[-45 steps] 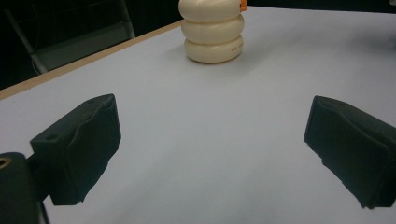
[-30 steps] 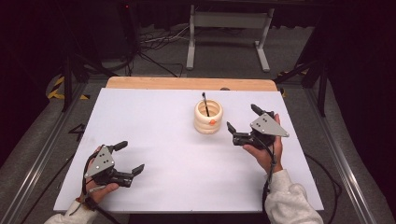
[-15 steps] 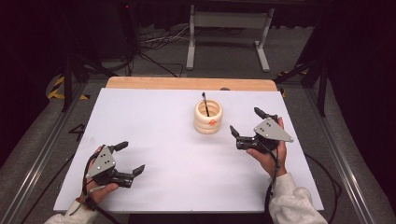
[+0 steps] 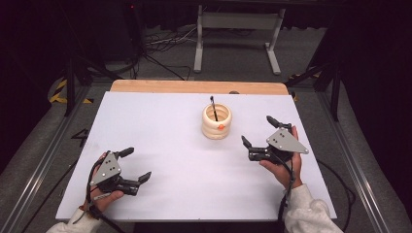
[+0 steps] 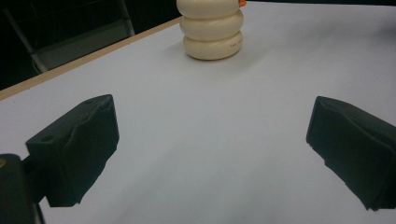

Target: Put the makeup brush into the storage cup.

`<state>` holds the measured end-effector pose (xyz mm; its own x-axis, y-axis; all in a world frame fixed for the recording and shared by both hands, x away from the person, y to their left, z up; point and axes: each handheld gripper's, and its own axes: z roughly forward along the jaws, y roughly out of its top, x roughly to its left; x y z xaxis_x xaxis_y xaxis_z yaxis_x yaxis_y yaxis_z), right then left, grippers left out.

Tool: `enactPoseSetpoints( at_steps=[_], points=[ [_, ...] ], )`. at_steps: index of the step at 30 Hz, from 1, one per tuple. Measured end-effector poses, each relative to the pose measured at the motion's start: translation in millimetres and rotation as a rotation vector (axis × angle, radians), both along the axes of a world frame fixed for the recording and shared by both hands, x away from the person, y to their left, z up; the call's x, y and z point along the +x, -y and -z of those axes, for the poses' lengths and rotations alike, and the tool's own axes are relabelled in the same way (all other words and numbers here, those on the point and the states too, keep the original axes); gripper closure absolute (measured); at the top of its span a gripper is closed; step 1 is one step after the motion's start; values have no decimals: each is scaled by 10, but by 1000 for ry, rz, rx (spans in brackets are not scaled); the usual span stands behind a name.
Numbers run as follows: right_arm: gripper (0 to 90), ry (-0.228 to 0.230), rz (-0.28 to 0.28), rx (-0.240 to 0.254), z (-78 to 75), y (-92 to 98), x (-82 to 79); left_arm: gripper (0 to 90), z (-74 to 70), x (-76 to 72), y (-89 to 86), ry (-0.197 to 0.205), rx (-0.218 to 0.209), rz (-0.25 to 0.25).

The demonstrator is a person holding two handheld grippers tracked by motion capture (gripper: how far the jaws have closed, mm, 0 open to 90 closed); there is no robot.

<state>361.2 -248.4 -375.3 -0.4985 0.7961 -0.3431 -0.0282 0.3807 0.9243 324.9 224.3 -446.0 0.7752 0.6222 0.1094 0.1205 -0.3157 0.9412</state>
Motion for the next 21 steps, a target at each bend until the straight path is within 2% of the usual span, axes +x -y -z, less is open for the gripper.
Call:
enactPoseSetpoints(
  at_steps=[9,15,21],
  points=[
    [27,5,-1,-20,60,50,-88,35,4,2,5,-5,2,1],
    [29,-14,-7,-14,137,99,-117,35,6,3,7,-5,6,4],
    [30,-4,-10,-21,156,117,-153,36,9,4,7,-7,10,5]
  ],
)
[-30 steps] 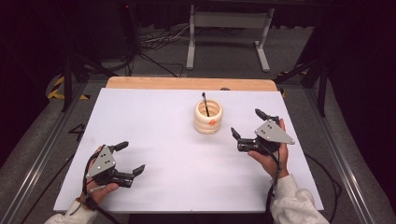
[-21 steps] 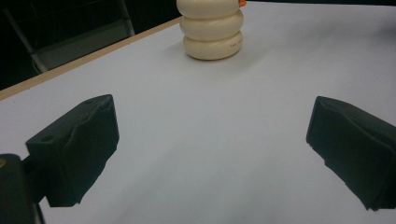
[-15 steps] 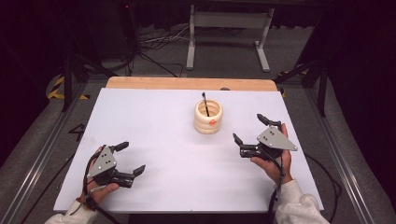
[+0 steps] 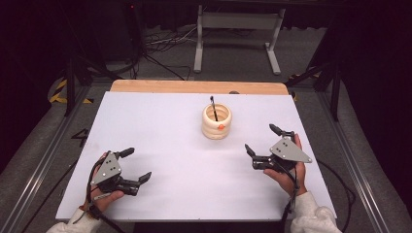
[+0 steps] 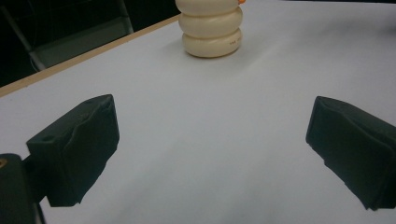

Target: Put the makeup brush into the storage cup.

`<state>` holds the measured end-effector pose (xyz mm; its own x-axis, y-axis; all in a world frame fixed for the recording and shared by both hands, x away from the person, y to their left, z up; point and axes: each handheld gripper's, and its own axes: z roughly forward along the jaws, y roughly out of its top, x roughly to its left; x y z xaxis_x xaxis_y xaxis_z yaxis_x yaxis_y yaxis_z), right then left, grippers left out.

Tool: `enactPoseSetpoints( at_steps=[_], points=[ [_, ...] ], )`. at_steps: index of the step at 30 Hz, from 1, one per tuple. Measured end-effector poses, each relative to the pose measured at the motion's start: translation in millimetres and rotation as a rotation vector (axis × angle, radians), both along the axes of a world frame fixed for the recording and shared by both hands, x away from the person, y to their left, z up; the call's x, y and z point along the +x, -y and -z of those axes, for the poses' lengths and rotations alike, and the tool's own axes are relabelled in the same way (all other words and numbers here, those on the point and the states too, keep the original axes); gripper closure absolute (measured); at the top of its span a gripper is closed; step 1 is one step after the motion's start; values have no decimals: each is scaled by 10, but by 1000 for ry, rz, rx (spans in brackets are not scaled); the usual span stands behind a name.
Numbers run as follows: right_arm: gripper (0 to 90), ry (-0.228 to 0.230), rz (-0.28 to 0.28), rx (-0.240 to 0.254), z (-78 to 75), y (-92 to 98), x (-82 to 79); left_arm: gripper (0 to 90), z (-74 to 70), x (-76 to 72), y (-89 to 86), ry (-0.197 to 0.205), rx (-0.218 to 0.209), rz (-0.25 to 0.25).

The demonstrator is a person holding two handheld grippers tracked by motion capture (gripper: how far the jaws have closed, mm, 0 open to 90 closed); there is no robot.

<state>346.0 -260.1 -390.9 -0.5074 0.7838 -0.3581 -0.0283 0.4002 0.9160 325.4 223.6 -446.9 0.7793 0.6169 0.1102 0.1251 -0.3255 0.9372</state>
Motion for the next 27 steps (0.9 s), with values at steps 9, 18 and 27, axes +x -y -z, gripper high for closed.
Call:
enactPoseSetpoints(
  at_steps=[9,18,27],
  points=[
    [35,-3,5,-14,71,45,-59,37,0,-3,5,2,4,1],
    [37,-17,16,-3,124,151,-156,36,4,-9,15,0,2,2],
    [38,-23,15,-14,180,236,-257,37,5,-9,16,-1,3,2]
  ],
)
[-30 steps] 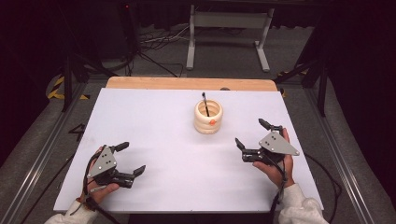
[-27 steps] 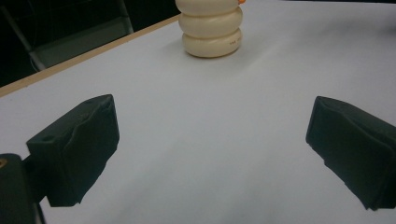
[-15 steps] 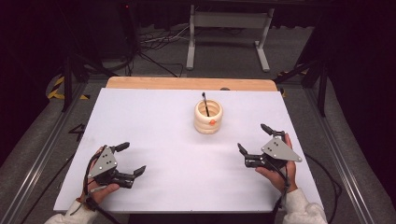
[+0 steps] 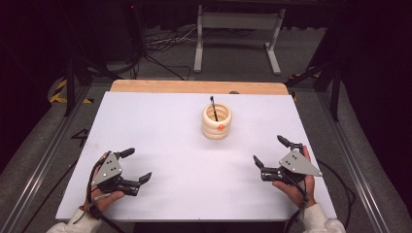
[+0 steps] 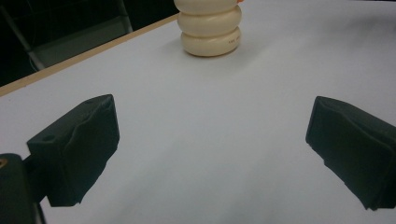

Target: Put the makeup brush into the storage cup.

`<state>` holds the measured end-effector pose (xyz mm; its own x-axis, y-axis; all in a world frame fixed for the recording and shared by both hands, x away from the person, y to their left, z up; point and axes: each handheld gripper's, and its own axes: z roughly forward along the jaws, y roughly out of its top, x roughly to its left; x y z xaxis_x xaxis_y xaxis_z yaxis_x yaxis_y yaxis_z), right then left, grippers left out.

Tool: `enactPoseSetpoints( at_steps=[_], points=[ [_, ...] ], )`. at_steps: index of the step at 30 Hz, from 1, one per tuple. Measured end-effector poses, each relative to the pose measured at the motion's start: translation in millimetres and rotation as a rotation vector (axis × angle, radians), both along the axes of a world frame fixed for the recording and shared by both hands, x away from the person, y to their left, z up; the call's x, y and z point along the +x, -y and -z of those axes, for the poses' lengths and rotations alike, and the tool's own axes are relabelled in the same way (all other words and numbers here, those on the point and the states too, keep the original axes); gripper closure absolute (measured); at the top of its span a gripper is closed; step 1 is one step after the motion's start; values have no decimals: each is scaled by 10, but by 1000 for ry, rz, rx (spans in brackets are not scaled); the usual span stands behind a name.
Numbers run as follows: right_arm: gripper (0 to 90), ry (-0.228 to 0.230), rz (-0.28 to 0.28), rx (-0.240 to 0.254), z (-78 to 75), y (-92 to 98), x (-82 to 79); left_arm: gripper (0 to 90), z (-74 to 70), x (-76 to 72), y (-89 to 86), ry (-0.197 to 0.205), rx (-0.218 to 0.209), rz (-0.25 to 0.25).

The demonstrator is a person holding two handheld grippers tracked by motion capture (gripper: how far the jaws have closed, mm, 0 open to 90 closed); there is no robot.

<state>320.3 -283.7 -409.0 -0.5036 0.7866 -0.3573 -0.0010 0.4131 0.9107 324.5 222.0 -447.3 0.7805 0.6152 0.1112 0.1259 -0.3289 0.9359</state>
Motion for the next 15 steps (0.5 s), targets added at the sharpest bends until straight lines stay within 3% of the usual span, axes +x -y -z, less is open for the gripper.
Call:
enactPoseSetpoints(
  at_steps=[15],
  points=[
    [37,-31,22,-14,73,233,-188,37,-9,-12,12,4,6,5]
  ],
)
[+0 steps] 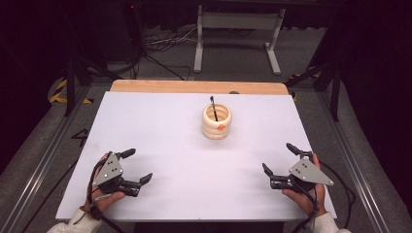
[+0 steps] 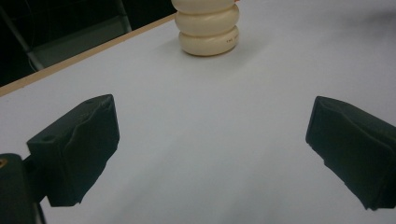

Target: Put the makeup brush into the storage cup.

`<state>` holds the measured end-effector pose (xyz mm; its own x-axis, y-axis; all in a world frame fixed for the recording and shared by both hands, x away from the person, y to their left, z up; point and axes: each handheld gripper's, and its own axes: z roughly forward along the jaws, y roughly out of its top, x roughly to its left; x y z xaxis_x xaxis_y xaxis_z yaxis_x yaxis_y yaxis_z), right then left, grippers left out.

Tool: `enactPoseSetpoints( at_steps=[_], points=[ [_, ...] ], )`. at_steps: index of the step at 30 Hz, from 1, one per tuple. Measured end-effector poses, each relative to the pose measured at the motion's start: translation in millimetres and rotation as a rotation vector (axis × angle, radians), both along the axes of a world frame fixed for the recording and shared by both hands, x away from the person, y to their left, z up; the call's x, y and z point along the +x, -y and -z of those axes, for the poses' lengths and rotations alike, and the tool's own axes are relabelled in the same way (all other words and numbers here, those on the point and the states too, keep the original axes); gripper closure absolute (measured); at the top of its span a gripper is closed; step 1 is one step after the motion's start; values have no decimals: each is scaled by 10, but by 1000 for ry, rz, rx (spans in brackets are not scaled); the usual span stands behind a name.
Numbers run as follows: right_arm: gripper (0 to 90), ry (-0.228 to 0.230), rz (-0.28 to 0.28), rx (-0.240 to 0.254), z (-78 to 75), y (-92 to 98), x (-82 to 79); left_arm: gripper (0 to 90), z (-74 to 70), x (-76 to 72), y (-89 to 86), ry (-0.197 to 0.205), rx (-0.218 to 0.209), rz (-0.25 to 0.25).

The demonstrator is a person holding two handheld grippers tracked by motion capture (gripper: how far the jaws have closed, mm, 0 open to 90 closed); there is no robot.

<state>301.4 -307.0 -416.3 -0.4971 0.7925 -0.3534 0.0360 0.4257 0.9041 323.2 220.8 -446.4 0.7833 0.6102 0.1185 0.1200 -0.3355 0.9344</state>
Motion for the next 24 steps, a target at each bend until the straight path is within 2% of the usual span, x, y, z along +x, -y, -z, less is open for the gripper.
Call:
enactPoseSetpoints(
  at_steps=[4,8,15,18,24],
  points=[
    [37,-15,8,-10,66,59,-34,37,-1,3,10,0,4,3],
    [38,-35,-8,-10,109,112,-63,37,6,10,14,1,8,5],
    [39,-56,12,16,175,215,-116,37,12,20,19,-2,7,5],
    [39,-57,17,8,185,212,-121,37,-2,16,20,4,10,-1],
    [39,-40,14,23,165,210,-143,37,-8,13,27,7,13,1]
  ],
)
